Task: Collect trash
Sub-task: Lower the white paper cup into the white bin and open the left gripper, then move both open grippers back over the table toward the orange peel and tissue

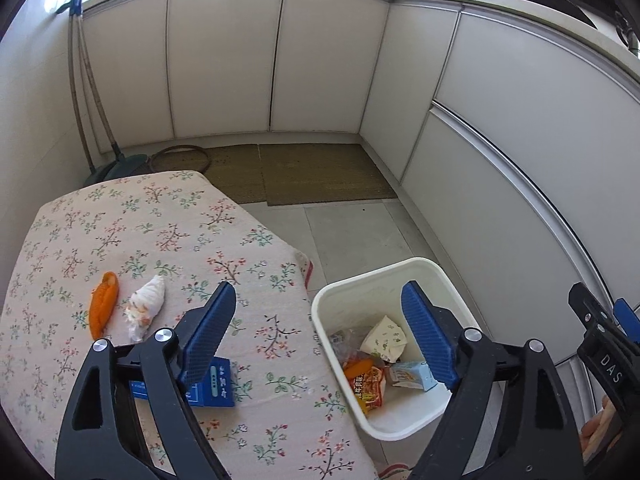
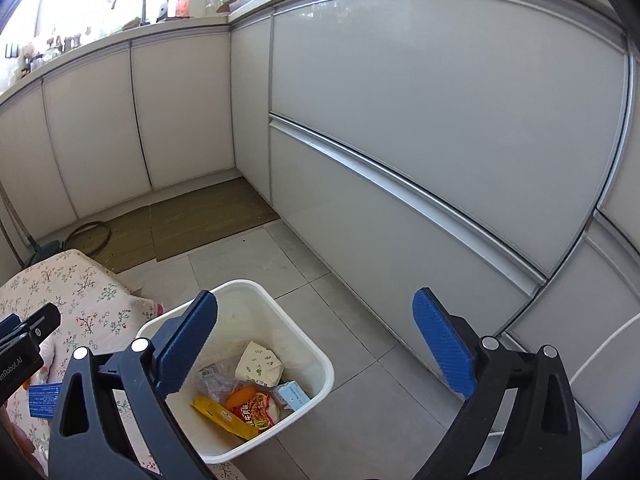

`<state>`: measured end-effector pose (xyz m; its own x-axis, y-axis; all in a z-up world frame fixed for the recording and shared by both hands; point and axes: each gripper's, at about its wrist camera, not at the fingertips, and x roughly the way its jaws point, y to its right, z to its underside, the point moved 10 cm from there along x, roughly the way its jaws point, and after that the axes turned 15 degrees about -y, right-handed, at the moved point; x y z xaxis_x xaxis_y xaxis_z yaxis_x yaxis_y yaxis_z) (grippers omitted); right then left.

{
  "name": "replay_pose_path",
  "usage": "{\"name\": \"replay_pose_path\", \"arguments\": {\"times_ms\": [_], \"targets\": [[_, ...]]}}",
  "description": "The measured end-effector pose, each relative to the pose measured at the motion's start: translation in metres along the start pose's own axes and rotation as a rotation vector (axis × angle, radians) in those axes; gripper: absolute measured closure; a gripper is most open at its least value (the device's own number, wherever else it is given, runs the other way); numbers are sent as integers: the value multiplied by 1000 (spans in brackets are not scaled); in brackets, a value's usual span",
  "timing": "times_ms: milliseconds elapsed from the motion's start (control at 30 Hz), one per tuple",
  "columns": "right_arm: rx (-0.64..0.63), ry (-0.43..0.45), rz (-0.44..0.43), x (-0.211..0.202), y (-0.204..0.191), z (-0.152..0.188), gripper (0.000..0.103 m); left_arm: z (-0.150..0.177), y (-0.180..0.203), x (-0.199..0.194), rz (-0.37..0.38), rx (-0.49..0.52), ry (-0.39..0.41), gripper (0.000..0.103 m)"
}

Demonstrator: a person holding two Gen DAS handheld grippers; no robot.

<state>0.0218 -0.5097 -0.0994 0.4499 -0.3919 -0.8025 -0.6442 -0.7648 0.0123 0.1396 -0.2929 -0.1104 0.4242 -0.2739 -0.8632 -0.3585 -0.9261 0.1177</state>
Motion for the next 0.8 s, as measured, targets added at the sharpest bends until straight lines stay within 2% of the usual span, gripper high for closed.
{"name": "replay_pose_path", "arguments": {"times_ms": [367,800], "targets": [[-129,25,-49,-16,-74,14,7,17,-63,-22,-47,-66,22,15],[-264,35,-126,-31,-161,33,7,31,-148,-38,-114,-165,4,14]]}}
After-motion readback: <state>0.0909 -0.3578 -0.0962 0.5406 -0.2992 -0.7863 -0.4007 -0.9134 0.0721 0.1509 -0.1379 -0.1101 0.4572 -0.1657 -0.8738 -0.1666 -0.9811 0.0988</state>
